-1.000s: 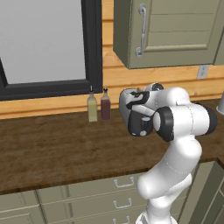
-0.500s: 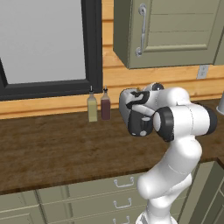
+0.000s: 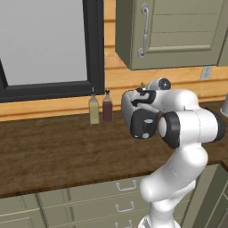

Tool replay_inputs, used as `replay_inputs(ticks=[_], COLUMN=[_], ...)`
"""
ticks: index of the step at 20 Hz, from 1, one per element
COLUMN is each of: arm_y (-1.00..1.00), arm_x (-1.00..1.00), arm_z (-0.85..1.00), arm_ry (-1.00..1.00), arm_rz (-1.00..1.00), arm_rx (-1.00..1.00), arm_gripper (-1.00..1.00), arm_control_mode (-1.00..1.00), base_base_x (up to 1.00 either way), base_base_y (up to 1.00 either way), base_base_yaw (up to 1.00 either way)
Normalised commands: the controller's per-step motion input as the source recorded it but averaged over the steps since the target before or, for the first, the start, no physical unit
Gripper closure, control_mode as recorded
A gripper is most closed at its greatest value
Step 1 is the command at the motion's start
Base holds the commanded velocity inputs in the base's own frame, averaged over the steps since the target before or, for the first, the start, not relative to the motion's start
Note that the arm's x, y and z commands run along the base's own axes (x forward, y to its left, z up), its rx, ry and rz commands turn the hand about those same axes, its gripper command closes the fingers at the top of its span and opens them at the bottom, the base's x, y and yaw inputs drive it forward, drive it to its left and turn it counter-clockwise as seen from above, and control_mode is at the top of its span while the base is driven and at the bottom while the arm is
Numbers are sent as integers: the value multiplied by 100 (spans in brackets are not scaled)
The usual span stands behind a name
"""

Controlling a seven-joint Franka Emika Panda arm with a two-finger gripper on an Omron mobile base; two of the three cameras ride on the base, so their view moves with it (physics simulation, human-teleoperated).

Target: Start the toaster. Once the lever pops up, take the bread to the plate on the dining counter.

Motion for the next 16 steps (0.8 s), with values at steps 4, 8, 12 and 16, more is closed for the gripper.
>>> replay_inputs(ticks=[4,8,12,16], arm_y=[0,0,0,0], arm_x=[-31,-67,-81,-65], arm_z=[39,22,35,59], arm_ry=[0,-1,0,3], arm_rz=[0,0,0,0], arm_rx=[0,0,0,0], arm_gripper=[100,100,100,100], arm_control_mode=[-100,-100,-100,-100], base_base_x=[0,0,0,0], base_base_y=[0,0,0,0], base_base_yaw=[0,0,0,0])
